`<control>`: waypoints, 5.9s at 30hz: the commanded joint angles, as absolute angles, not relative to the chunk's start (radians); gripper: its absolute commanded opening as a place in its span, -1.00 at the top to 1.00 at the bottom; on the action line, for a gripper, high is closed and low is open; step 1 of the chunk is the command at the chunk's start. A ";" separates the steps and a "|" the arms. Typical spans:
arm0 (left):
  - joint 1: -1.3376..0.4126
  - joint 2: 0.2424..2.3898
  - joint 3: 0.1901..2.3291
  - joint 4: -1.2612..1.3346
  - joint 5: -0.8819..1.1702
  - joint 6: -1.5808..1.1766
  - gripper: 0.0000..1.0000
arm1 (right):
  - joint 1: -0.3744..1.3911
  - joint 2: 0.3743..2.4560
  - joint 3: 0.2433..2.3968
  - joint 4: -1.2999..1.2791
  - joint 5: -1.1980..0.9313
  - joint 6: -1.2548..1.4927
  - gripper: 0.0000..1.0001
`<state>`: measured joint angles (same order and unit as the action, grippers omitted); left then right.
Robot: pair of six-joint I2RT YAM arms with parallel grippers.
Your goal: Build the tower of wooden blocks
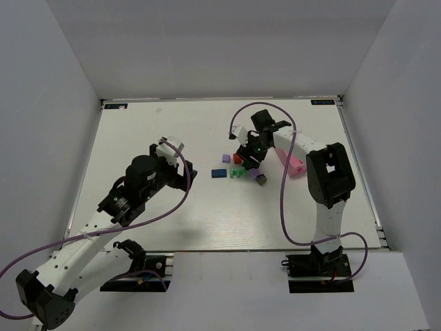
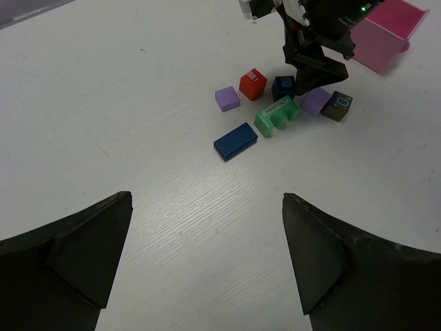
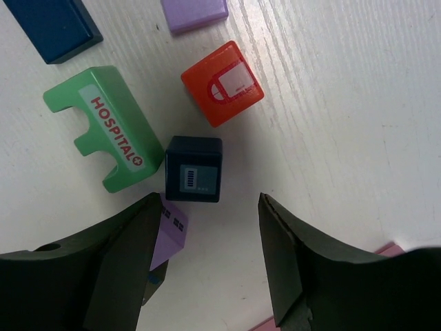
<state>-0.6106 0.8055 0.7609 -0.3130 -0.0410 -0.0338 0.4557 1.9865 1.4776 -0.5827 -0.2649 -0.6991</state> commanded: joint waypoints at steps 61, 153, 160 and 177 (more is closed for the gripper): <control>-0.609 0.815 0.756 -0.304 -0.041 -0.035 -0.99 | 0.459 2.051 1.566 -0.542 -0.316 -0.750 0.44; -0.600 0.767 0.756 -0.304 -0.051 -0.017 -0.99 | 0.681 2.126 1.733 -0.692 -0.333 -0.882 0.61; -0.600 0.767 0.756 -0.304 -0.051 -0.017 -0.99 | 0.676 2.132 1.736 -0.695 -0.341 -0.888 0.56; -0.600 0.767 0.756 -0.304 -0.051 -0.017 -0.99 | 0.673 2.144 1.740 -0.701 -0.344 -0.894 0.43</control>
<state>-0.6041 0.7834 0.7609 -0.3130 -0.0463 -0.0223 0.6762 2.1330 1.7004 -0.6861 -0.3363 -0.8764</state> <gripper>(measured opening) 0.996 0.412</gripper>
